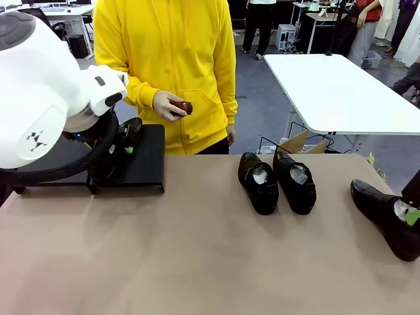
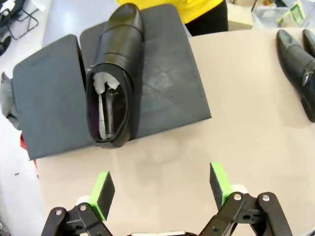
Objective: Organize the shoes by placing them on the stand.
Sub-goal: Place the Shoe from the middle of the table onto the Shoes Stand, then pick up one Shoe and place it in the middle of the table.
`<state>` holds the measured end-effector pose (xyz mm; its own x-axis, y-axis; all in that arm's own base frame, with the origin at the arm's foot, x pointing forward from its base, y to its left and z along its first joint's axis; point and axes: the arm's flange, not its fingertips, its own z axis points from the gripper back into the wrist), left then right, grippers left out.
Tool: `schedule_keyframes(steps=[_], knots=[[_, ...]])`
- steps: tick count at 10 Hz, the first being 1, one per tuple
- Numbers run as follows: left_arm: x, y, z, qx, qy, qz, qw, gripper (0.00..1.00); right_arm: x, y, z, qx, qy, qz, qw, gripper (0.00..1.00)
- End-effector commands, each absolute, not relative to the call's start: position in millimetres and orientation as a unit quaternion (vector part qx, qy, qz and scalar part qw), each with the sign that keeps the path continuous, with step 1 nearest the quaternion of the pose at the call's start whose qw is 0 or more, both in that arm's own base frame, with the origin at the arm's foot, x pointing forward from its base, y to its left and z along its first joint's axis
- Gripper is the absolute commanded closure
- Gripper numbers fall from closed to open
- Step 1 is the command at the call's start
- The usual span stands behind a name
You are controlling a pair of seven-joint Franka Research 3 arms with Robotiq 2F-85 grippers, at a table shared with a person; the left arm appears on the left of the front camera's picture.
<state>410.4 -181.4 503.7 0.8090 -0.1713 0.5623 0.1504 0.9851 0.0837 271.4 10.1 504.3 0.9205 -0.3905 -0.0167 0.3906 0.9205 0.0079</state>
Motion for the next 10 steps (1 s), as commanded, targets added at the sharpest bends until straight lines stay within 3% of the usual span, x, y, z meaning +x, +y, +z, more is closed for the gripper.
schedule_keyframes(steps=[1, 10], knots=[[434.6, -185.3, 488.3, 0.032, -0.306, -0.066, 0.949, 0.0, 272.2, 10.1, 505.8, 0.005, 0.0, -0.209, 0.978, 0.0], [434.6, -185.3, 488.3, 0.032, -0.306, -0.066, 0.949, 0.0, 271.2, 10.0, 504.7, 0.006, 0.007, -0.2, 0.98, 0.0]])
